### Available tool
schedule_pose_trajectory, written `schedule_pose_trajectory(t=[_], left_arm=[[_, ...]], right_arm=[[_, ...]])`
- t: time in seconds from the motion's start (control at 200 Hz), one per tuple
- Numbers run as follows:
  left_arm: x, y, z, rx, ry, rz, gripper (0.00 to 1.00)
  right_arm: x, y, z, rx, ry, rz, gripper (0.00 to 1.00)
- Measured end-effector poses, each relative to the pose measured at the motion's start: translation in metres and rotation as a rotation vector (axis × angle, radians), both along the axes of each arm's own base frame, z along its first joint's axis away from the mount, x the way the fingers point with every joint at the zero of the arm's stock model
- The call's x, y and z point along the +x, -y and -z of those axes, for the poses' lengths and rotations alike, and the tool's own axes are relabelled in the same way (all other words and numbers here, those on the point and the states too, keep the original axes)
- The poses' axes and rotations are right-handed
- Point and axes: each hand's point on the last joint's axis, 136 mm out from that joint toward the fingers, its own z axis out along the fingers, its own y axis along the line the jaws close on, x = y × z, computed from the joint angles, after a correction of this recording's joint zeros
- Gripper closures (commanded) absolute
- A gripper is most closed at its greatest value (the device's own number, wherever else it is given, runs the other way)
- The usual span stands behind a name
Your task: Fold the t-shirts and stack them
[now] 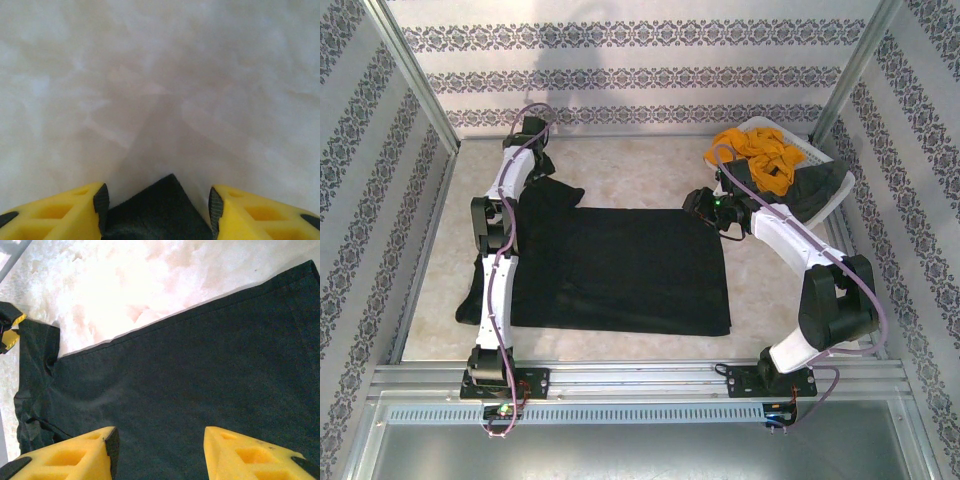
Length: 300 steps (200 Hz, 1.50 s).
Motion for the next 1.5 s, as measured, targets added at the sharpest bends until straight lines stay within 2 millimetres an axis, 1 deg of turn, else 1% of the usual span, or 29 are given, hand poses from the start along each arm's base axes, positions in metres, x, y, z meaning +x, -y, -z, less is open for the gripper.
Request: schedule_pose_trajectory(t=[0.1,0.18,0.23,0.255,0.3,0.415,0.49,0.555,0.635,0.669,0.739,0.784,0.839,0.909,0.974,1.154,1.359,1.499], left_arm=[[-0.006,0.001,0.001,-0.002,-0.026,0.005,0.61],[-0.011,0.000,0.003,0.000,-0.048,0.008,0.77],[-0.013,-0.001,0.003,-0.005,-0.055,-0.004,0.91],[-0.014,-0.002,0.003,-0.002,-0.060,0.000,0.95],[-0.014,-0.002,0.002,-0.005,-0.059,-0.007,1.00],[-0.021,-0.005,0.000,0.001,-0.073,-0.014,1.00],[-0.037,-0.008,0.000,-0.002,-0.108,-0.023,1.00],[-0.053,-0.016,0.000,-0.011,-0.139,-0.039,1.00],[-0.068,-0.034,-0.004,-0.026,-0.153,-0.073,1.00],[-0.069,-0.042,-0.007,-0.034,-0.147,-0.088,1.00],[-0.069,-0.058,-0.014,-0.044,-0.121,-0.116,1.00],[-0.069,-0.067,-0.018,-0.050,-0.104,-0.132,1.00],[-0.067,-0.072,-0.022,-0.057,-0.086,-0.141,1.00],[-0.063,-0.073,-0.025,-0.066,-0.067,-0.139,1.00],[-0.059,-0.069,-0.026,-0.081,-0.052,-0.130,1.00],[-0.049,-0.059,-0.028,-0.130,-0.012,-0.104,1.00],[-0.040,-0.050,-0.031,-0.172,0.025,-0.078,1.00],[-0.037,-0.042,-0.034,-0.192,0.037,-0.061,1.00]], right_arm=[[0.000,-0.001,0.000,0.003,-0.001,-0.002,0.51],[0.000,-0.001,0.000,0.003,-0.001,-0.002,0.51],[0.000,0.000,0.000,0.002,-0.001,0.000,0.52],[0.000,0.000,0.000,0.002,-0.002,0.002,0.52],[0.001,0.002,0.001,-0.002,-0.001,0.017,0.52],[0.004,0.013,0.012,-0.035,-0.014,0.093,0.53],[0.009,0.022,0.025,-0.073,-0.031,0.157,0.55],[0.015,0.028,0.040,-0.108,-0.055,0.206,0.56],[0.025,0.034,0.060,-0.150,-0.094,0.258,0.57],[0.031,0.037,0.069,-0.172,-0.109,0.276,0.58],[0.043,0.040,0.081,-0.211,-0.126,0.301,0.58],[0.053,0.041,0.084,-0.231,-0.130,0.312,0.59],[0.067,0.041,0.086,-0.249,-0.125,0.320,0.59],[0.081,0.041,0.088,-0.278,-0.127,0.328,0.58],[0.089,0.044,0.090,-0.307,-0.135,0.337,0.58],[0.087,0.050,0.100,-0.376,-0.180,0.327,0.57],[0.111,0.049,0.104,-0.425,-0.169,0.300,0.57],[0.113,0.051,0.106,-0.452,-0.187,0.294,0.58]])
